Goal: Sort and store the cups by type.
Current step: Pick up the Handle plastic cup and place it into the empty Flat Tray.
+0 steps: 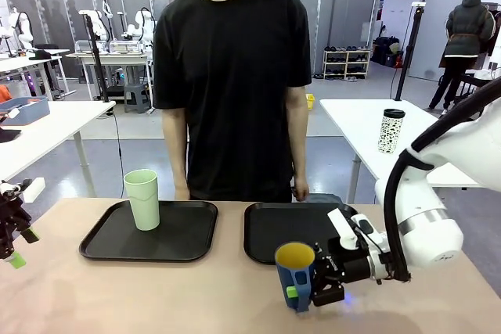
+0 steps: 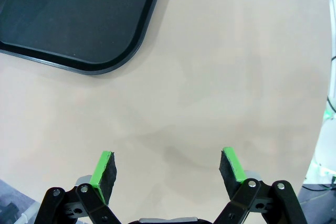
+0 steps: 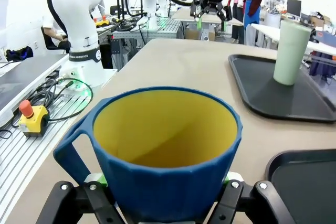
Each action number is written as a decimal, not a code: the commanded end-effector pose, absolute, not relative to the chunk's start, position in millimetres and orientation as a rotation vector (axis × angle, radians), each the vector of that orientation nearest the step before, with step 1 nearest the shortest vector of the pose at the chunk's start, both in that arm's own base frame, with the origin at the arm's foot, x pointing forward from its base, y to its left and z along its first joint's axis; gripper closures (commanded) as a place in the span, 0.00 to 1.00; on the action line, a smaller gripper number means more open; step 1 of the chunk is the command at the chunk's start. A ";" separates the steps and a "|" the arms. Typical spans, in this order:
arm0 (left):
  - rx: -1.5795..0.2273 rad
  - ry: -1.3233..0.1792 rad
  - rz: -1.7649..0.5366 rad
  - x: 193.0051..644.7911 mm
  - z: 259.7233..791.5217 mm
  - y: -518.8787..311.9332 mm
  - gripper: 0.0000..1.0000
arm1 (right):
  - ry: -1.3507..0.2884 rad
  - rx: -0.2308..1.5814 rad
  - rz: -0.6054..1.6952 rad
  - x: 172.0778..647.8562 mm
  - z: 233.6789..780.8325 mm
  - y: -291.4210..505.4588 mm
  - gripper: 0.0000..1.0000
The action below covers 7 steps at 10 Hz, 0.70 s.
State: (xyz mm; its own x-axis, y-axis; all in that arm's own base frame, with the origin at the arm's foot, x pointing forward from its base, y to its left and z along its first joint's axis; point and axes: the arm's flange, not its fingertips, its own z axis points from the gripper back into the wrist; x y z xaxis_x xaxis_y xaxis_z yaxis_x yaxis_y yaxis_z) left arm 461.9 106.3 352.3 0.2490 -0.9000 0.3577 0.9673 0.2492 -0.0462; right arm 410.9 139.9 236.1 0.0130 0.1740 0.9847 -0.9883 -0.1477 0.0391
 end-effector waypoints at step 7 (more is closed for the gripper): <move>-0.277 -0.303 -1.305 463.1 352.8 107.5 0.00 | -1.105 1.102 1.444 412.6 311.4 128.1 0.54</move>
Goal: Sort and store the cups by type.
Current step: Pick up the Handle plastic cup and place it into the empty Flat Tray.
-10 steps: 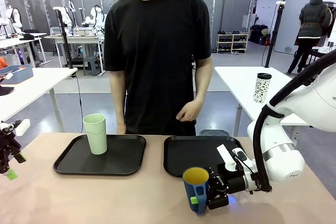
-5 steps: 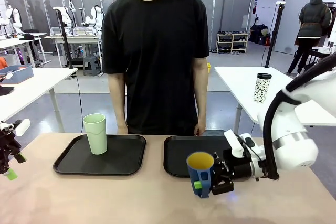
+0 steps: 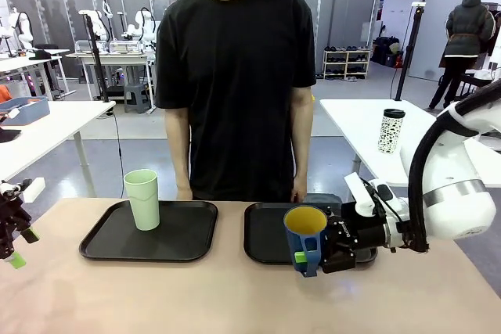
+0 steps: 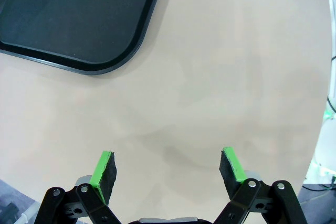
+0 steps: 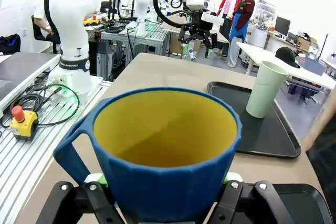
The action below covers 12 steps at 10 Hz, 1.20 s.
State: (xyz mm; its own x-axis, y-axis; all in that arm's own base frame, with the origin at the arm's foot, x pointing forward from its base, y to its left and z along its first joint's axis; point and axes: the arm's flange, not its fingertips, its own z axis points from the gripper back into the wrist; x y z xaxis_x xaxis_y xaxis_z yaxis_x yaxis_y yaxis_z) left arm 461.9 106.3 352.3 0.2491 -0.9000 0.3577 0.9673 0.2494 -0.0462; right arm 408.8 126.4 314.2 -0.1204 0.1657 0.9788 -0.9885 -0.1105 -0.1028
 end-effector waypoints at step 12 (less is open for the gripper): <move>-0.277 -0.303 -1.305 463.1 352.8 107.5 0.00 | -1.158 1.001 1.317 532.8 318.5 82.9 0.28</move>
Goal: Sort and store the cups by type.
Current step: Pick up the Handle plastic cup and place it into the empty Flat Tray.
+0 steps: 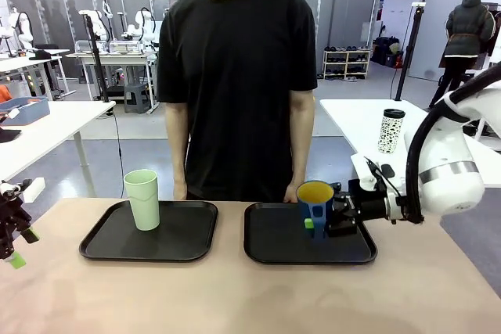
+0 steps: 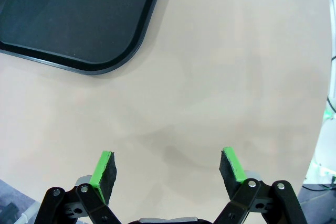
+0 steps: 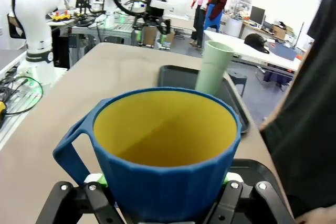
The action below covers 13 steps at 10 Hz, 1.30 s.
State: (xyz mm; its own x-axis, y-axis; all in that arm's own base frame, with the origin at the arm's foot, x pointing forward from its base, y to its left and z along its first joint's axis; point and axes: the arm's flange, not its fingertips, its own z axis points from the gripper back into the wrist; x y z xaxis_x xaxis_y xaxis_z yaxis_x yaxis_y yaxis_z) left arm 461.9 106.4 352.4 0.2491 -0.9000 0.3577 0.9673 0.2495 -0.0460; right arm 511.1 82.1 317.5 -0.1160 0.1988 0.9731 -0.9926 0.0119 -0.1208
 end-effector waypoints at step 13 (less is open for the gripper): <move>-0.277 -0.303 -1.305 463.1 352.8 107.5 0.00 | -1.228 1.049 1.238 590.3 270.5 73.7 0.28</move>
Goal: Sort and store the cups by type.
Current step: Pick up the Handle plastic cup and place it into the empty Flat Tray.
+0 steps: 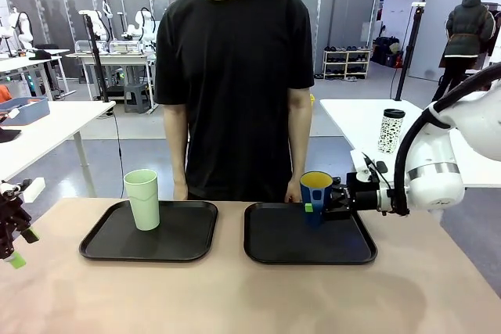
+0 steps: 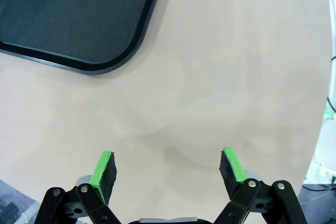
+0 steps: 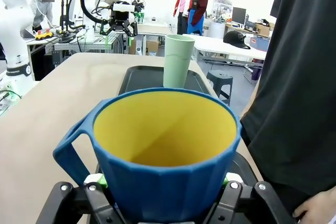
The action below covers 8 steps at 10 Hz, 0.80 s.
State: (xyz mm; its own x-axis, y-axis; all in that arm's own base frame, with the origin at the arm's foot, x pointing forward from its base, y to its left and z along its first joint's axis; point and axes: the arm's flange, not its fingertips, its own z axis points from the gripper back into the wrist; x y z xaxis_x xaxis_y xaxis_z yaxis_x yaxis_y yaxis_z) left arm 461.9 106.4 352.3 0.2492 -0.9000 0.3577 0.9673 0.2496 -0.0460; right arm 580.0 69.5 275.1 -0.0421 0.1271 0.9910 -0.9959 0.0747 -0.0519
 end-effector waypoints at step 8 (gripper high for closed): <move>-0.277 -0.303 -1.305 463.1 352.8 107.5 0.00 | -1.255 1.104 1.198 611.0 204.6 87.0 0.28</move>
